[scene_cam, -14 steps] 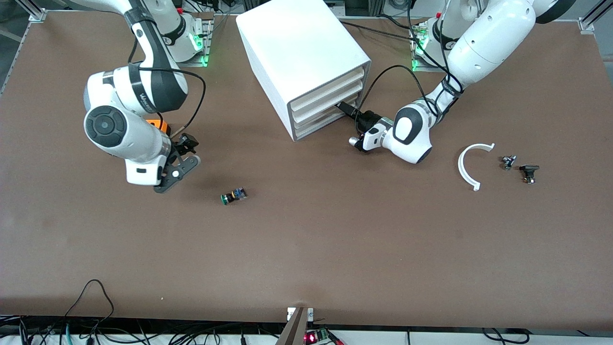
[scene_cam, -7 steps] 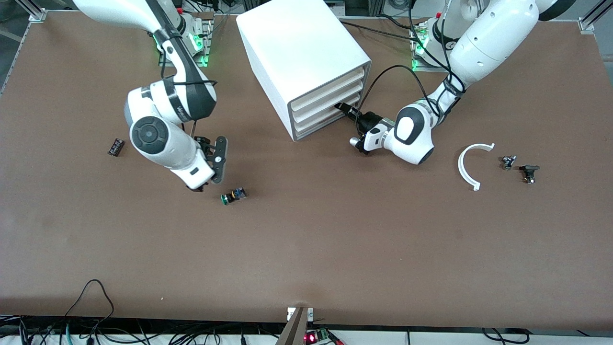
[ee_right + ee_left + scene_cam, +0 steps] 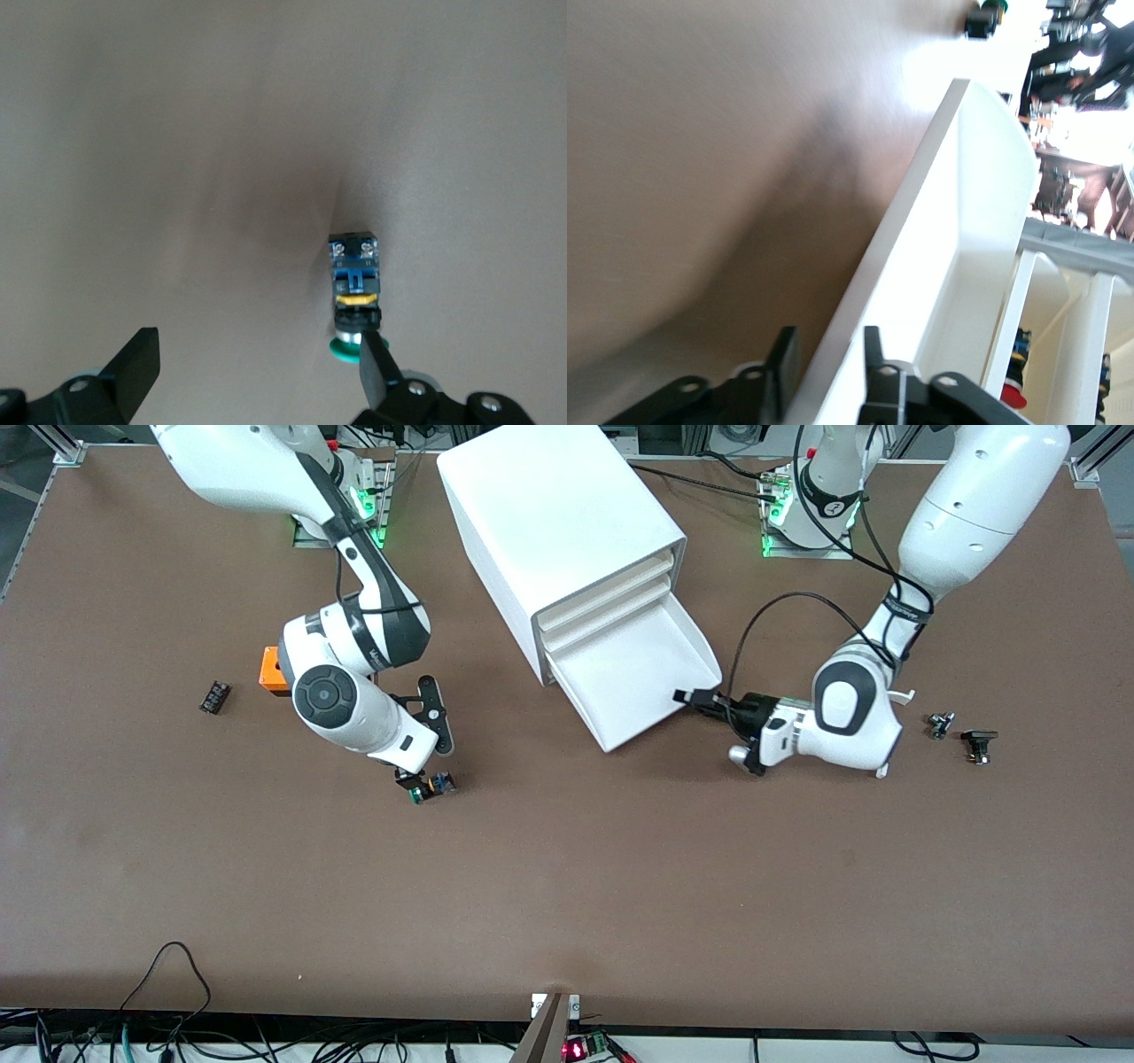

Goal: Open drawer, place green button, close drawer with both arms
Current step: 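Pull the top drawer open with the left gripper while the right gripper grasps the button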

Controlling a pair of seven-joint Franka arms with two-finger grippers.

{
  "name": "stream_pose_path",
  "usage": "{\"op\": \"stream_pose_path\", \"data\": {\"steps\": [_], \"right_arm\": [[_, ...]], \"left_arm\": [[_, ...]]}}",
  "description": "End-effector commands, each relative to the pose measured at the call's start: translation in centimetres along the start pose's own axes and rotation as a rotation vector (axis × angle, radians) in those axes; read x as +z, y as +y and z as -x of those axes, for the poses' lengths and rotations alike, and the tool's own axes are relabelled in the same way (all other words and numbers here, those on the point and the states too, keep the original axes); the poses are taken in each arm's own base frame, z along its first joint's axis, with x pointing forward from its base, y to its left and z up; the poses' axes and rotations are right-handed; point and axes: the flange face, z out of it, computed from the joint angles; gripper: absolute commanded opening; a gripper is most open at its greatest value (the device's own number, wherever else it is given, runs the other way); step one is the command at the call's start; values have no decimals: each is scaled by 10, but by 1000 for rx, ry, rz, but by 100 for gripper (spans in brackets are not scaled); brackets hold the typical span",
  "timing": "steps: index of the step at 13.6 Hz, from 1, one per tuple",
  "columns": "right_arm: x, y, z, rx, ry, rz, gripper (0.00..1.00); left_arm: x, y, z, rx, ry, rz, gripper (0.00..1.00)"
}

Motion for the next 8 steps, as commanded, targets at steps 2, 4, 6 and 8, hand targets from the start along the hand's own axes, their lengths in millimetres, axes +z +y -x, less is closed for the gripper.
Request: {"op": "stream_pose_path", "data": {"steps": [2,4,6,8], "right_arm": [[23,10,1,-83,8,44,100],[30,15,1,-82,8,75,100],[39,19,3,-85,9,93,100],[46,23,8,-83,4,109,100]], "left_arm": [[-35,40,-4,74,57,-62,100],[-118,65,5,110,184,-147,100],[-186,86,21,140,300,-198,100],[-241,134,53,223,306,-380,100]]}}
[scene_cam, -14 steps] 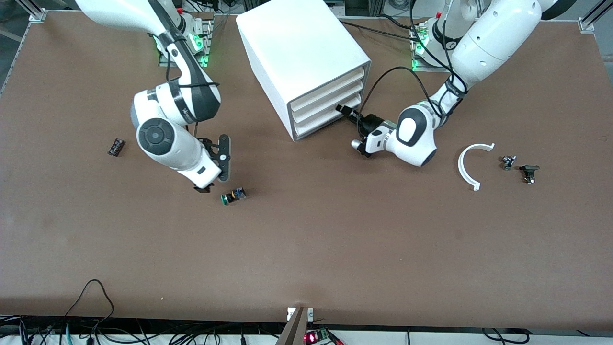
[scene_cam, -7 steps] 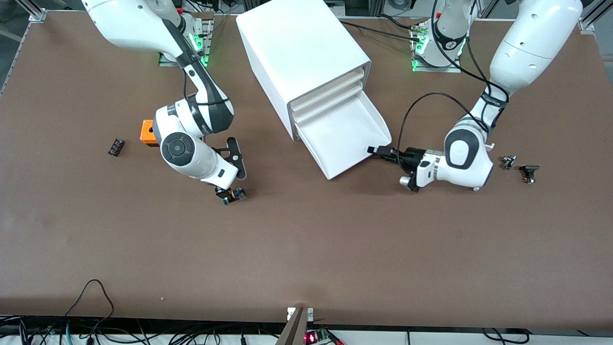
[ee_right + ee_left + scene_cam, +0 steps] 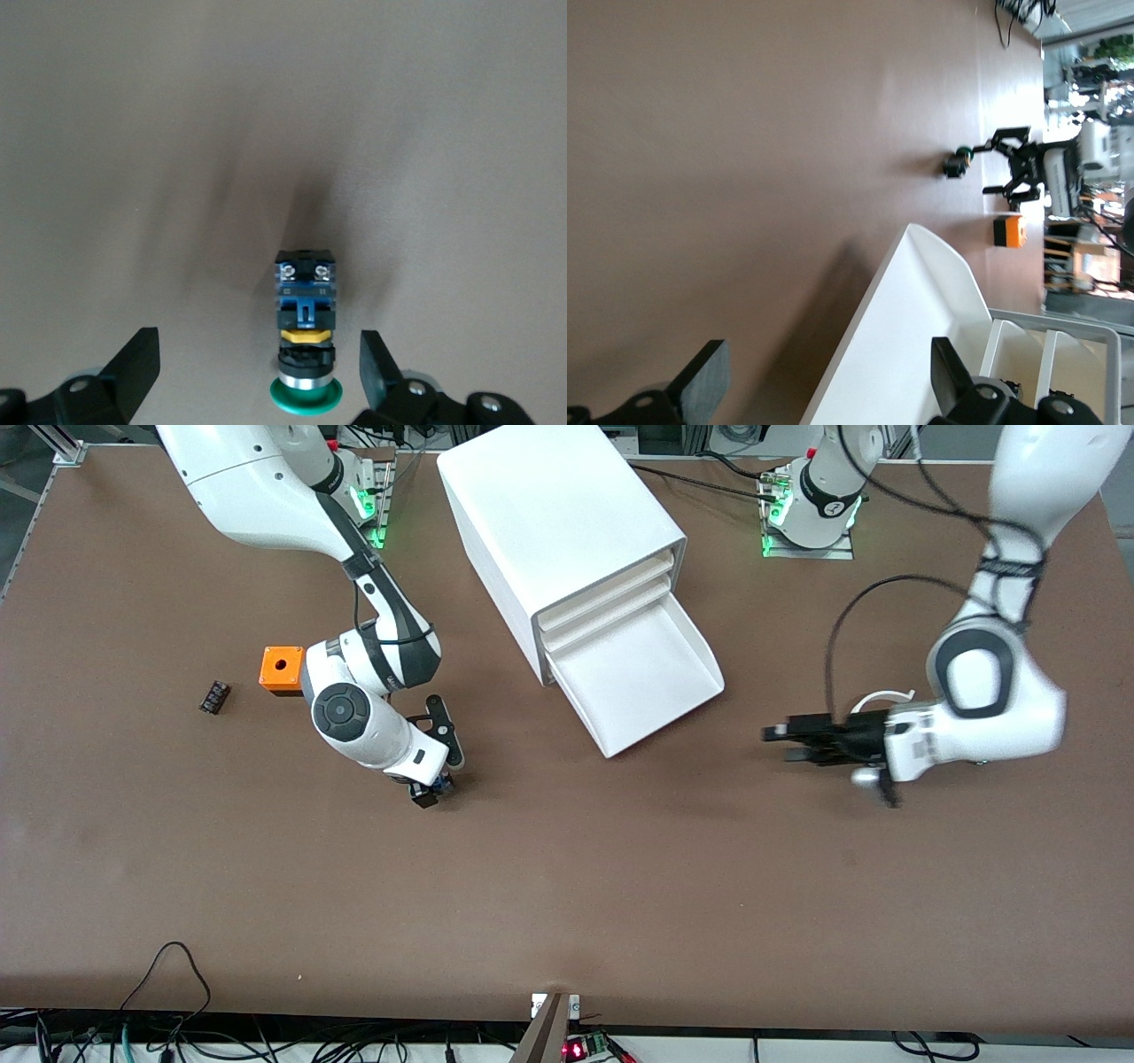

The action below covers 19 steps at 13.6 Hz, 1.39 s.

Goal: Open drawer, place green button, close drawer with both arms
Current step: 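Lift the green button with the right gripper while the left gripper withdraws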

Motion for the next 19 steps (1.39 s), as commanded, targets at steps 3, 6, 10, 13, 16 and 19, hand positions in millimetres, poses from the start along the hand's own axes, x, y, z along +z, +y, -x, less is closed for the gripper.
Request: {"op": "stream_pose_path", "data": {"steps": [3,6,10,13,16,19], "right_arm": [[17,7,12,-19,-4,32,100],[22,6,14,-16,-2,31,100],[34,5,15,-19,0,16,100],[38,5,17,-15,0,24,98],[53,6,16,-16,0,43,88],[51,8,16,-17,0,60,72]], "left_arm": [[-143,98,21,181,-100,-394,100],[-208,154,31,154,-172,-618,100],[-215,220,28,120,-251,-804,100],[-220,236,38,-3,-280,-889,100],[-223,242,32,0,-217,-916,100],[-227,247,25,-8,-132,-933,100]]}}
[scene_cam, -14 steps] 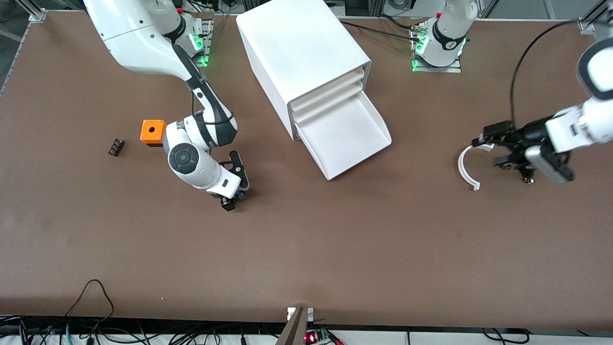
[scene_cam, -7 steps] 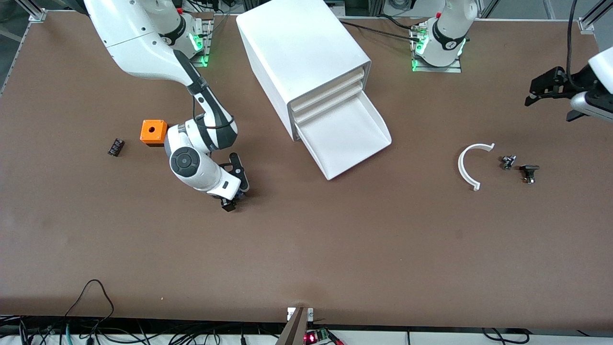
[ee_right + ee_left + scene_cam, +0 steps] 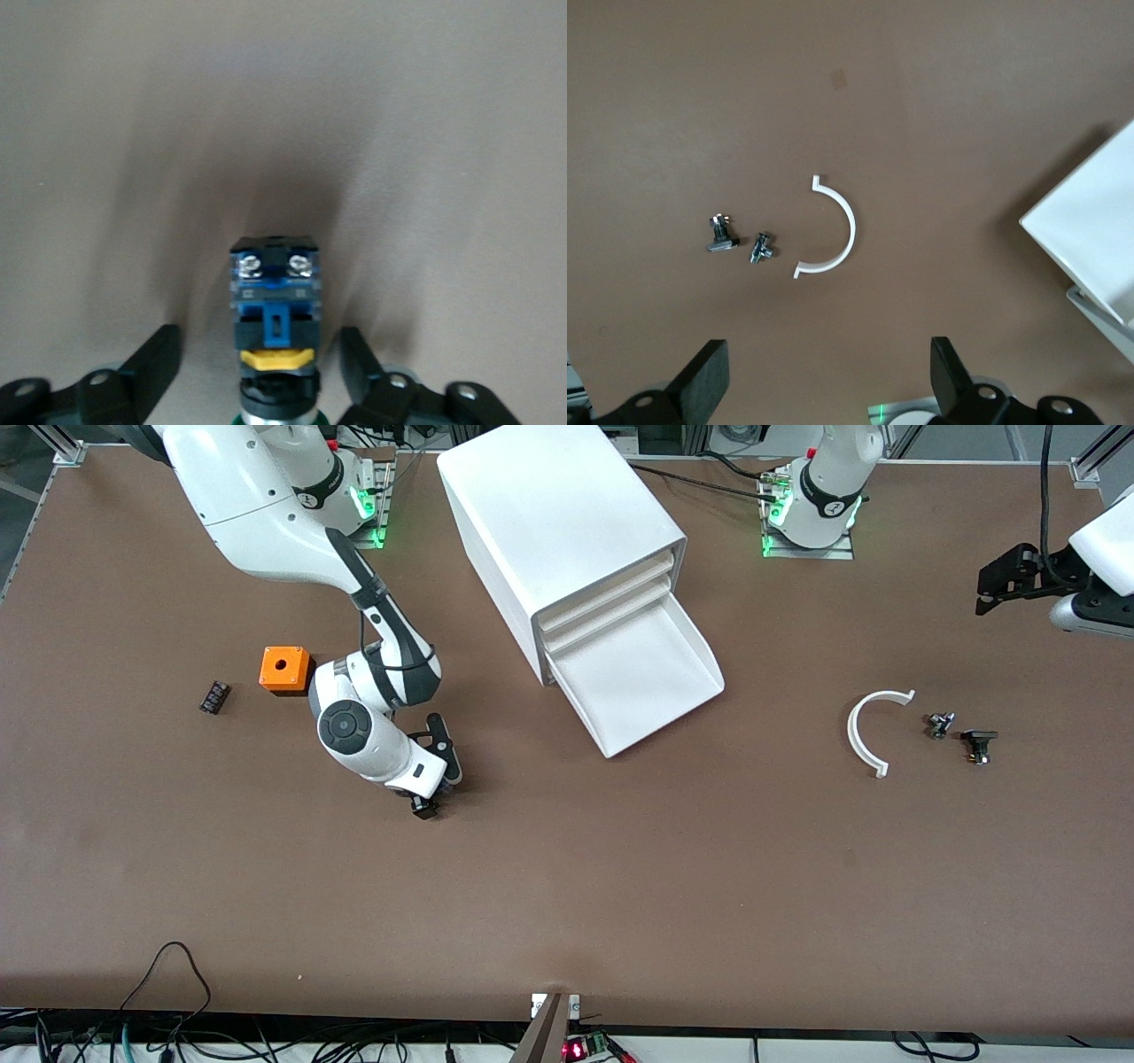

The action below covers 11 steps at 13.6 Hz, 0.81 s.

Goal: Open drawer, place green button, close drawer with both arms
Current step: 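Lift the green button with the right gripper while the left gripper withdraws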

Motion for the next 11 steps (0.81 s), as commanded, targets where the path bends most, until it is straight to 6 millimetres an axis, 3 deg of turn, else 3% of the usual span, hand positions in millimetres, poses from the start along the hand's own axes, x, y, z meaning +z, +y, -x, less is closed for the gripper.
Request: {"op": "stream_pose_path", "data": {"steps": [1,3,5,7,9,11], "right_arm": [[2,3,1,-22,-1,12,63],[1,4,1,-24,-2,13,44],[-1,4,2,-21,-1,16,36],[-3,5,3,-22,-2,19,29],[-4,5,2,-22,-2,21,27],[-9,6,2,-16,-1,27,23]], "left_arm": [[-9,-2,-9,-49,46,-34,100],[-20,-1,-3,-56,79,-17,100],[-20,5,-5,-37,96,24,100],[-4,23,-12,2,80,5,100],[18,21,-7,-11,17,0,100],[23,21,-2,-7,-5,2,100]]}}
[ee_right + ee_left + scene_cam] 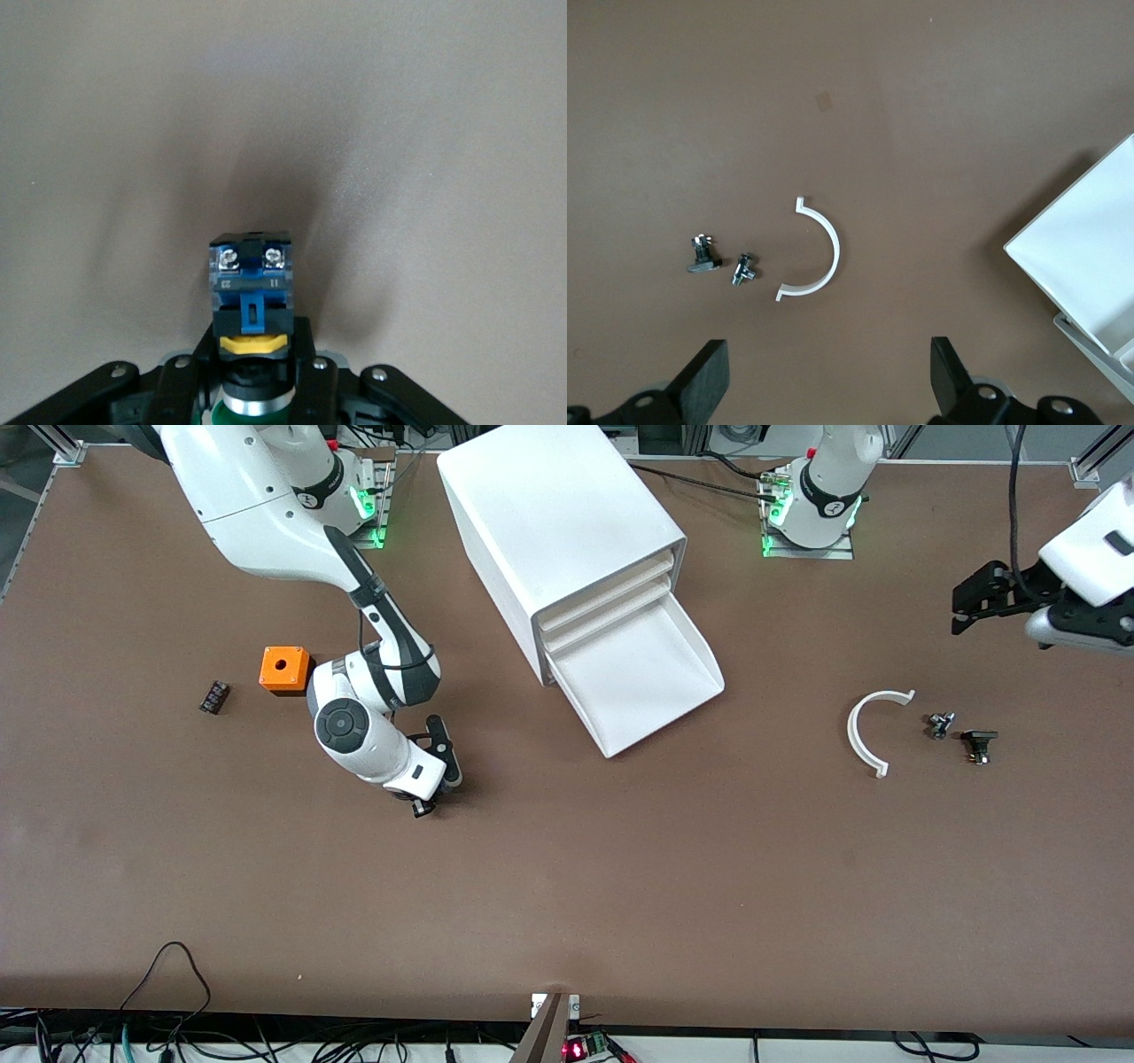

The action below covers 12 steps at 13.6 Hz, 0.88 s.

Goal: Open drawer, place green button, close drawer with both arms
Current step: 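Carry the green button over the open drawer with the right gripper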

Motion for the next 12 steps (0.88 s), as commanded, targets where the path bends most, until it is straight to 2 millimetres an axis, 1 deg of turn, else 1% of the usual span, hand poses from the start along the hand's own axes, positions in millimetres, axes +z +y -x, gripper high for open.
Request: {"op": "stream_pose_path", "data": {"steps": [1,3,5,8,9,10,12], "right_arm": [[-7,3,0,-11,3,19,22],[-19,6,0,2,8,30,18],[-28,8,0,8,13,29,14],[-43,19,-1,4,14,18,13],[-54,24,-10,-7,24,16,13],[-66,29,-26,-20,43,16,13],[-92,41,-51,21,101,9,13]], "left_arm": [[1,-1,10,0,-12,-13,100],[0,1,9,3,-9,-13,100],[1,0,7,3,-12,-10,100],[1,-1,7,-4,-15,-8,100],[1,-1,7,-8,-15,-8,100],[1,-1,8,-8,-16,-8,100],[1,-4,8,-9,-16,-1,100]]}}
